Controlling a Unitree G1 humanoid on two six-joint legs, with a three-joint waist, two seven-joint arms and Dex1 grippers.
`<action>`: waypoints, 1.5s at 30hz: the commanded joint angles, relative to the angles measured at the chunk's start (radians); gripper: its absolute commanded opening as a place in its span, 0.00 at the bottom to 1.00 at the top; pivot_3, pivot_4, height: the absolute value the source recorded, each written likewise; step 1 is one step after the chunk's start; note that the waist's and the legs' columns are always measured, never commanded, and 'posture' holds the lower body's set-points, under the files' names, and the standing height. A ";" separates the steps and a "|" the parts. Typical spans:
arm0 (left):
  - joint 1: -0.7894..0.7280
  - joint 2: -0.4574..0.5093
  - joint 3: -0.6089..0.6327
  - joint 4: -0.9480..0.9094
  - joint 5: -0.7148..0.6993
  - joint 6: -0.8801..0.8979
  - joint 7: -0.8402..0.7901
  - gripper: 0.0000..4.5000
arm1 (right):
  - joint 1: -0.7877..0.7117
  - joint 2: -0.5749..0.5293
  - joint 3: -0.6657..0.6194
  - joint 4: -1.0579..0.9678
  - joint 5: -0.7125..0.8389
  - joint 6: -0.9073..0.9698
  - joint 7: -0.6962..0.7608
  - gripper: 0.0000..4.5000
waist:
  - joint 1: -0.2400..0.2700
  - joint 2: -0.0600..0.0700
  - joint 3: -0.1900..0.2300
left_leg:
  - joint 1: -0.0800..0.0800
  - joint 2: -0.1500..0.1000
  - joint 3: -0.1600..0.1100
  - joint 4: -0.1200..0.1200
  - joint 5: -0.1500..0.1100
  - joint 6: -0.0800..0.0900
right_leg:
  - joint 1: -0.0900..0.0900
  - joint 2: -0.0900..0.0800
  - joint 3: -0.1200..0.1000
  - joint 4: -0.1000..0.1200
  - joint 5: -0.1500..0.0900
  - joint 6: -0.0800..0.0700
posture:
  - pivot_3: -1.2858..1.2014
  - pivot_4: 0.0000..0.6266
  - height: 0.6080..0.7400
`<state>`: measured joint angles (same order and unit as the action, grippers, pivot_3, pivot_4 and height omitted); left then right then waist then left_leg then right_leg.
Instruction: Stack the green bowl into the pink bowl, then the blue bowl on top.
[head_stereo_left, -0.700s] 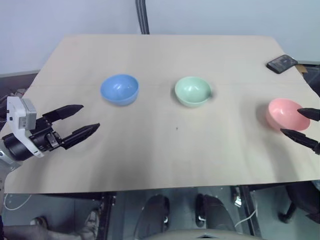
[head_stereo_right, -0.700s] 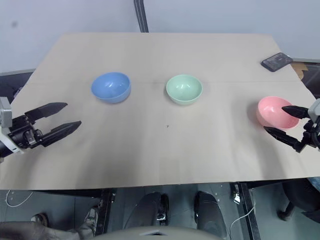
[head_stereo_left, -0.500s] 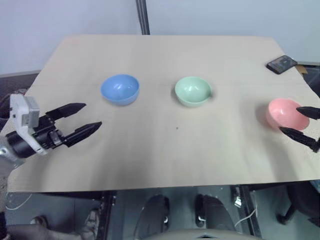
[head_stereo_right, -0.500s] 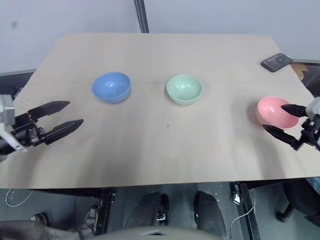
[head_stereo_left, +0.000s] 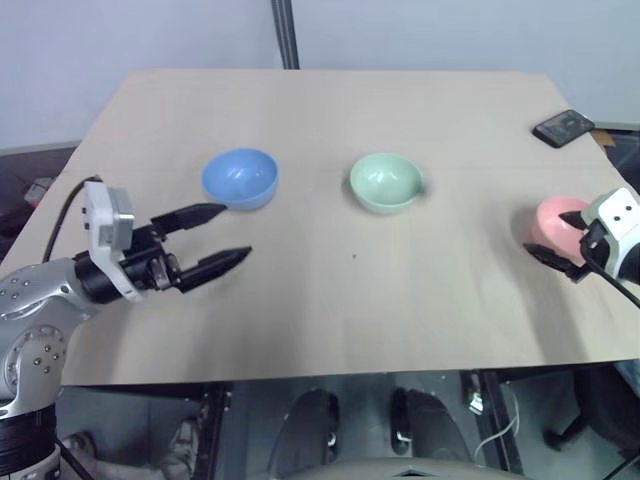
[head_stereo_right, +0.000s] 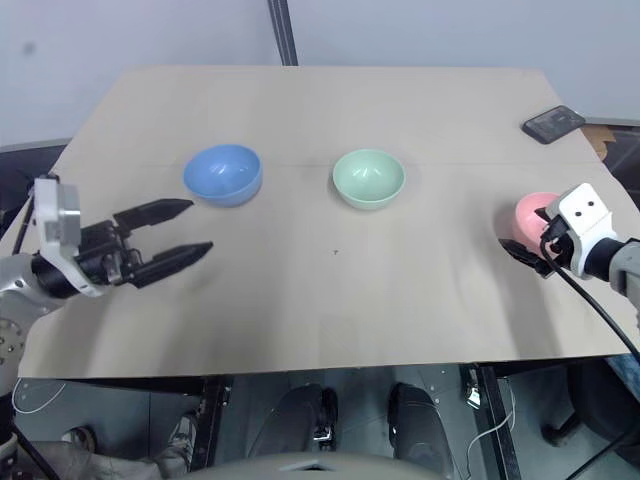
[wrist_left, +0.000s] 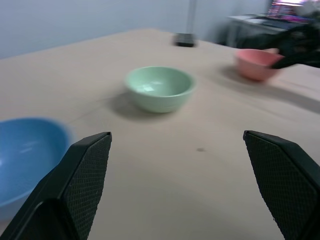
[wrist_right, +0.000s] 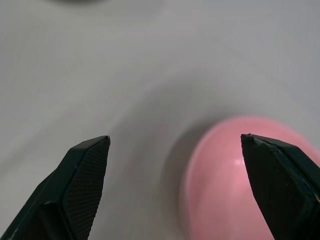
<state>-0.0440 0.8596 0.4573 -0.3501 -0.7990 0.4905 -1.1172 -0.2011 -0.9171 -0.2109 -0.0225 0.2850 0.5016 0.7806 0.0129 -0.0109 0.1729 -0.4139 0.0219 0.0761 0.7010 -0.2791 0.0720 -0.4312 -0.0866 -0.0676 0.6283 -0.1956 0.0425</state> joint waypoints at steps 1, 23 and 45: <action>-0.031 0.013 0.006 -0.053 -0.053 -0.007 -0.030 1.00 | -0.066 0.002 0.032 0.061 -0.035 0.030 -0.020 0.89 | 0.000 0.000 0.000 | 0.000 0.000 0.000 0.000 0.000 0.000 | 0.000 0.000 0.000 0.000 0.000 0.000 | 0.52 0.24 1.00; 0.060 -0.046 0.042 -0.071 -0.022 -0.057 0.018 1.00 | -0.115 0.124 0.242 -0.375 0.127 0.105 0.149 0.00 | -0.003 0.001 0.001 | 0.000 0.002 -0.001 0.000 0.000 -0.001 | -0.001 0.002 0.000 0.000 0.002 0.004 | 0.52 0.24 1.00; 0.055 -0.075 0.033 -0.072 -0.032 -0.073 0.060 1.00 | -0.447 0.346 0.363 -0.337 0.166 0.235 0.123 0.59 | -0.005 -0.003 -0.002 | 0.000 0.001 -0.002 0.001 0.001 -0.001 | 0.000 0.001 -0.001 0.001 0.002 0.002 | 0.52 0.24 1.00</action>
<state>0.0116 0.7888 0.4684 -0.3914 -0.8140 0.4294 -1.0673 -0.6150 -0.5822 0.1792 -0.3517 0.4220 0.7302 0.8995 0.0075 -0.0140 0.1710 -0.4140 0.0227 0.0739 0.7021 -0.2785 0.0706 -0.4312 -0.0857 -0.0689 0.6292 -0.1940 0.0441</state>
